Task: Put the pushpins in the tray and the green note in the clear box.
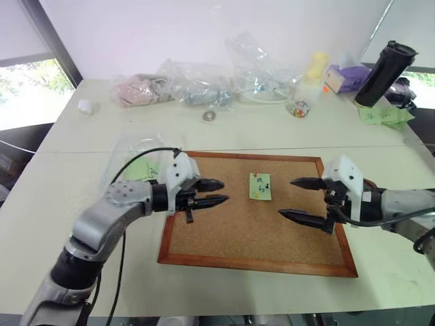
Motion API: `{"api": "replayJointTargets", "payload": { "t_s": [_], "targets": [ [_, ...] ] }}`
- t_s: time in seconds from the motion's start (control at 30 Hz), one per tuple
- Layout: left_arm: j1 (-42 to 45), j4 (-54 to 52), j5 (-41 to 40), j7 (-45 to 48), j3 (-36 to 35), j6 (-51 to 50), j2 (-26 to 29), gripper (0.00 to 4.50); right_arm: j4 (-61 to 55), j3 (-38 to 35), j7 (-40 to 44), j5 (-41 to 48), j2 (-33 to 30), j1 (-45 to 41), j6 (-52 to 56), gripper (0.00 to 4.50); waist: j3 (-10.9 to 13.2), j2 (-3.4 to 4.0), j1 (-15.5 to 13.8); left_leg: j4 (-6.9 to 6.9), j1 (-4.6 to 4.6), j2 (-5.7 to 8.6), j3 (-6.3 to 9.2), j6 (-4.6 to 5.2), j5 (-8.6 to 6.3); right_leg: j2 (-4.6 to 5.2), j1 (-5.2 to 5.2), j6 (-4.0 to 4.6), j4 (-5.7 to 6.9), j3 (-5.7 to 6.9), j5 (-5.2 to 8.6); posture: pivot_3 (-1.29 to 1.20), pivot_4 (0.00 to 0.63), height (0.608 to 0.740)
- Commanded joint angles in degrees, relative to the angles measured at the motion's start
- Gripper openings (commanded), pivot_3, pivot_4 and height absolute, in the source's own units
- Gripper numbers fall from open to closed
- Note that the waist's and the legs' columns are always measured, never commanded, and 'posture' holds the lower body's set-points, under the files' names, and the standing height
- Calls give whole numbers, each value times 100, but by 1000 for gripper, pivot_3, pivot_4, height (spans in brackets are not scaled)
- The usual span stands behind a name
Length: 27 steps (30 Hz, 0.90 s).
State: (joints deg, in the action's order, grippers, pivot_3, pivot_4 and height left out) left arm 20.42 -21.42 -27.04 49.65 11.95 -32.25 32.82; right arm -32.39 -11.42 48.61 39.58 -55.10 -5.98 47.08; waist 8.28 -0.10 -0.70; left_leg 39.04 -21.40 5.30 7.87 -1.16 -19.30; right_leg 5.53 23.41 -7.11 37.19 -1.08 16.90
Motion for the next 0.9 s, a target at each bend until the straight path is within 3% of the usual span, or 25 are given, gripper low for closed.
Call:
{"api": "replayJointTargets", "payload": {
  "t_s": [0.03,0.53,0.9],
  "targets": [
    [-172,387,558,212,364,772,-41,69,-16,177,-112,-142,134,-229,-189,4500,0,1,3,0,0,0,0,0,0,0,0,0,0,0,0,0,150,740],
    [-781,2398,1891,141,832,2746,-515,69,1180,935,-1066,-1200,1357,-762,-637,4500,-8,6,-9,5,7,2,-1,0,0,3,-8,0,1,1,0,0,150,740],
    [-953,2632,2035,141,799,3077,-549,69,2066,1253,-1261,-1974,1808,-986,-1198,4500,-61,74,6,2,18,2,-1,0,0,2,-15,0,4,-1,0,0,150,740]
  ]
}}
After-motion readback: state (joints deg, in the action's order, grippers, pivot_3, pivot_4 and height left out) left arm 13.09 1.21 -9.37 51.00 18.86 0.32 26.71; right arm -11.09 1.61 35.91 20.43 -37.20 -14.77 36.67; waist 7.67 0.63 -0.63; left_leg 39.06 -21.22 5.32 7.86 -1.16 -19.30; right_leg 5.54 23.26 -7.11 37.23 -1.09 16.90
